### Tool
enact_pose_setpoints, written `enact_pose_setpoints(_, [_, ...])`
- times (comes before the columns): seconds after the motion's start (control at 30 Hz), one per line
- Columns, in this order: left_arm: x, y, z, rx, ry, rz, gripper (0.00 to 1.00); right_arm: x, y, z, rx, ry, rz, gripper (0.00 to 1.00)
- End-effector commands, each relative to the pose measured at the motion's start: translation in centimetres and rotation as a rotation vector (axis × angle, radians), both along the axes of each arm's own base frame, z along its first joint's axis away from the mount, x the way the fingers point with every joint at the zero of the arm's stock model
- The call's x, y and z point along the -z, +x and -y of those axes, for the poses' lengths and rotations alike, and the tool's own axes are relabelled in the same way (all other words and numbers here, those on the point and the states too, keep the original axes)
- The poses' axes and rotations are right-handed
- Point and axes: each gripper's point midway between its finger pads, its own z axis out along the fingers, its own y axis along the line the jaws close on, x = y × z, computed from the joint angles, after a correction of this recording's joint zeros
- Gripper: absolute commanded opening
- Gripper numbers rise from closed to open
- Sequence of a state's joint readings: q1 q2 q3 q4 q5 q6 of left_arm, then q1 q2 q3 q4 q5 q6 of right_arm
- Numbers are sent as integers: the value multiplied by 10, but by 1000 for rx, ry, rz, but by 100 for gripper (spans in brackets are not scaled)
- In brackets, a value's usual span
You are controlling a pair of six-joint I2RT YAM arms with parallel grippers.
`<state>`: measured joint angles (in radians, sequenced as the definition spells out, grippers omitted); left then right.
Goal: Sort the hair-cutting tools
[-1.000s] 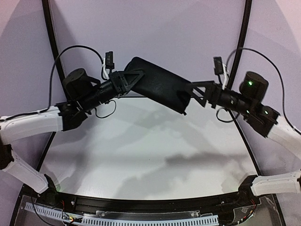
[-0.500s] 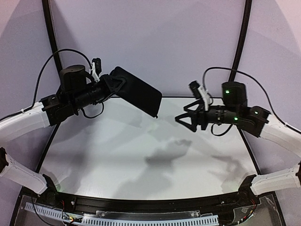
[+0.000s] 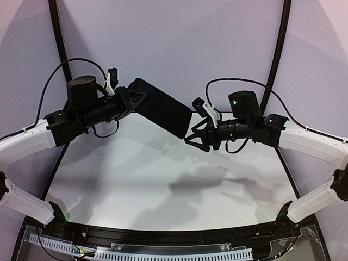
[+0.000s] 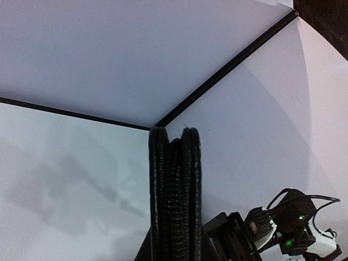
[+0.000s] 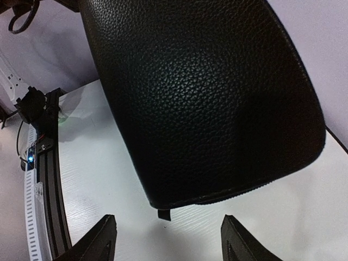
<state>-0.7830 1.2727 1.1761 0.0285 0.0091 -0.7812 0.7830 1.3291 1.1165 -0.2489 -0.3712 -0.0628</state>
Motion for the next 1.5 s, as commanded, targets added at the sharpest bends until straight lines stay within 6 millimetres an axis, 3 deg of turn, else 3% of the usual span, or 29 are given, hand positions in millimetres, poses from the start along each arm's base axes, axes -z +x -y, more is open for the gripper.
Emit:
enact_pose_setpoints(0.0, [-58, -22, -5, 70, -164, 125, 1, -8, -5, -7, -48, 12, 5, 62])
enact_pose_setpoints(0.17, [-59, -24, 1, 103, -177, 135, 1, -5, -7, -8, -63, 6, 5, 58])
enact_pose_setpoints(0.4, [-63, -28, 7, 143, -189, 145, 1, -11, -8, -10, -78, 21, 17, 37])
enact_pose_setpoints(0.57, [-60, -27, 7, 141, -179, 140, 1, -15, -12, -8, -83, 32, 15, 35])
enact_pose_setpoints(0.8, [-54, -27, 9, 147, -160, 132, 1, -16, -14, -5, -76, 27, 10, 22])
enact_pose_setpoints(1.1, [-50, -30, 11, 166, -117, 126, 1, -13, -10, 4, -45, -38, 49, 0])
enact_pose_setpoints(1.23, [-48, -28, 2, 121, -71, 126, 1, -8, -9, 13, -18, -78, 63, 0])
enact_pose_setpoints(1.3, [-43, -24, -6, 70, -37, 112, 1, -6, 0, 23, 68, -96, 67, 0])
enact_pose_setpoints(1.47, [-27, -18, -31, -50, 69, 41, 1, 1, 37, 77, 410, -234, 133, 0])
